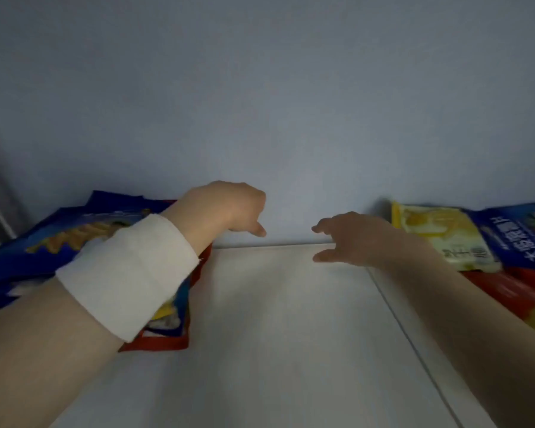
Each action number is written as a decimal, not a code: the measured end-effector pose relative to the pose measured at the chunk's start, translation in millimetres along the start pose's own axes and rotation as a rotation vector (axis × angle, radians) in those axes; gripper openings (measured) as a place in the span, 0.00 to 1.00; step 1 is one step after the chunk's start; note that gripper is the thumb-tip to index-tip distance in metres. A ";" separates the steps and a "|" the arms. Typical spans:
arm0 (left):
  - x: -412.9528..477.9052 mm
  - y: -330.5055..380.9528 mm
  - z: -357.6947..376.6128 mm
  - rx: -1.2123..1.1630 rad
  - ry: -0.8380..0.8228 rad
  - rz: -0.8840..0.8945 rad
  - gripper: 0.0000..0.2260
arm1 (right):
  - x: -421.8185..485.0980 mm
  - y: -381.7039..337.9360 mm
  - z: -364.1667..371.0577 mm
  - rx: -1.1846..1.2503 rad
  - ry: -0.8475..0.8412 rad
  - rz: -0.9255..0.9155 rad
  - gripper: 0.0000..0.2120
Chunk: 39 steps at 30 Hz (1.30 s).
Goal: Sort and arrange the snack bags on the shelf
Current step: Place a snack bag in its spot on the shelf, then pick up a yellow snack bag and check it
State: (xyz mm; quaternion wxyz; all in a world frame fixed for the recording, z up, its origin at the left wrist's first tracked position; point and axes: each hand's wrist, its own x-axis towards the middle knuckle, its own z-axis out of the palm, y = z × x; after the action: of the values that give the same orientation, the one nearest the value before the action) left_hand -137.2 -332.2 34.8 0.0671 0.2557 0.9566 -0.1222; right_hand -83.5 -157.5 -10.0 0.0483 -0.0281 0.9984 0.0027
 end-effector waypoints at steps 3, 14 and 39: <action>29.4 78.0 -4.3 -0.151 0.021 0.069 0.26 | -27.2 77.1 11.2 -0.020 -0.006 0.050 0.30; 155.1 264.2 46.9 -1.041 0.112 -0.296 0.37 | -95.7 283.2 28.5 0.076 -0.004 0.144 0.29; 78.2 276.4 -88.4 -0.751 1.263 0.197 0.07 | -113.7 290.6 9.6 0.969 0.476 -0.085 0.17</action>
State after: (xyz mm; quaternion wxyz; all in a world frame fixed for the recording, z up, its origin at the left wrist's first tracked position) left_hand -70.5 -39.5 49.7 -0.4025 0.3217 0.7630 0.3904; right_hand 14.0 139.1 -7.8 -0.1716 -0.0426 0.8667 -0.4665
